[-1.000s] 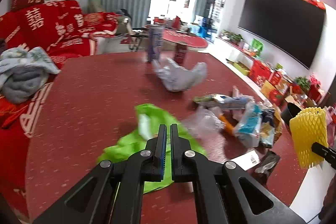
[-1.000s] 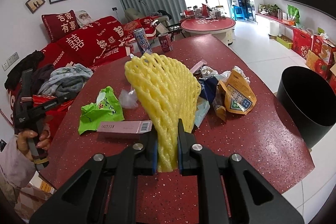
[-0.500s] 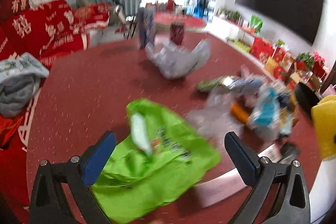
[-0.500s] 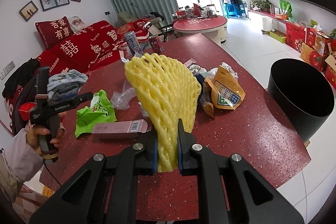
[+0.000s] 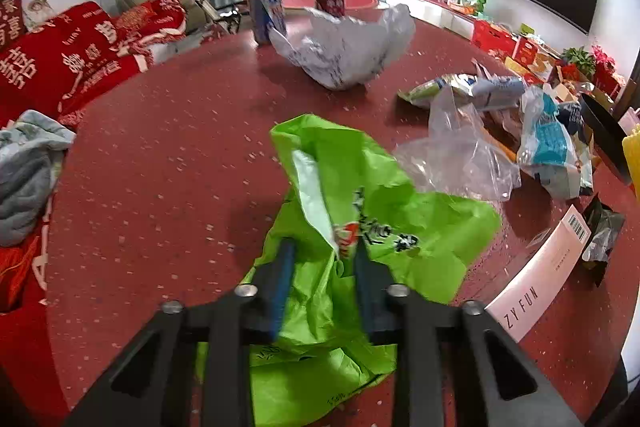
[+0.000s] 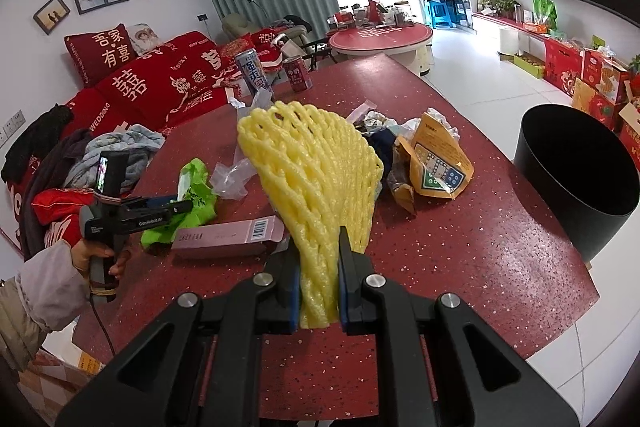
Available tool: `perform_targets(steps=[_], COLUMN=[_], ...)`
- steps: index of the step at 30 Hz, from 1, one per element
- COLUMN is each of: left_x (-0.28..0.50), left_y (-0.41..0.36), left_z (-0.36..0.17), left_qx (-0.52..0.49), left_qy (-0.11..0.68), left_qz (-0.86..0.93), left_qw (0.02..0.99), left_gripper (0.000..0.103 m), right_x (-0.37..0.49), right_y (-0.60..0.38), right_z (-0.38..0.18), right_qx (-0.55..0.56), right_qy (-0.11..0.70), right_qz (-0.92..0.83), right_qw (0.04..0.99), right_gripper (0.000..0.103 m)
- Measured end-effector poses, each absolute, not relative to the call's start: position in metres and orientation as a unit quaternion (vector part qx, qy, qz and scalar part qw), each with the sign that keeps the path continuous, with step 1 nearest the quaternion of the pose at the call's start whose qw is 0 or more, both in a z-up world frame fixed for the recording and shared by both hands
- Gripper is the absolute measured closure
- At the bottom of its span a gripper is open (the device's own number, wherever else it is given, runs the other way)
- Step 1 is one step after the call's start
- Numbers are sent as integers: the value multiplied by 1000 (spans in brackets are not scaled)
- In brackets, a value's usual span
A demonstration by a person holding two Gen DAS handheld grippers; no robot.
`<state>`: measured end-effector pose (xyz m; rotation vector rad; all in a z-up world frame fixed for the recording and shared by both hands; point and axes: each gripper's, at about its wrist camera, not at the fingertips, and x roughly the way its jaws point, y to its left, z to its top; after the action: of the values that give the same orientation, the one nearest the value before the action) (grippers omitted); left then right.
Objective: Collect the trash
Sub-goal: 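Carry both items over the black bin and open both tools to drop them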
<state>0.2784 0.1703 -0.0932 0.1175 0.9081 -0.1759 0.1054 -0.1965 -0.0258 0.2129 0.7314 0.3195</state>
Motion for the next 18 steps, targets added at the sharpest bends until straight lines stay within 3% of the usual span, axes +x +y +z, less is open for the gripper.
perform_targets(steps=[10, 18], left_x=[235, 212], left_y=[190, 102], left_z=[-25, 44], left_qx=[2, -15], left_qy=[371, 317], left_qz=[-69, -152], left_qw=[926, 936], left_gripper=[0, 0], right_x=[104, 101], right_y=[-218, -260], right_z=[-21, -17], right_qx=[121, 152], right_qy=[337, 322], right_qz=[149, 126], right_qw=[922, 926], right_gripper=[88, 88])
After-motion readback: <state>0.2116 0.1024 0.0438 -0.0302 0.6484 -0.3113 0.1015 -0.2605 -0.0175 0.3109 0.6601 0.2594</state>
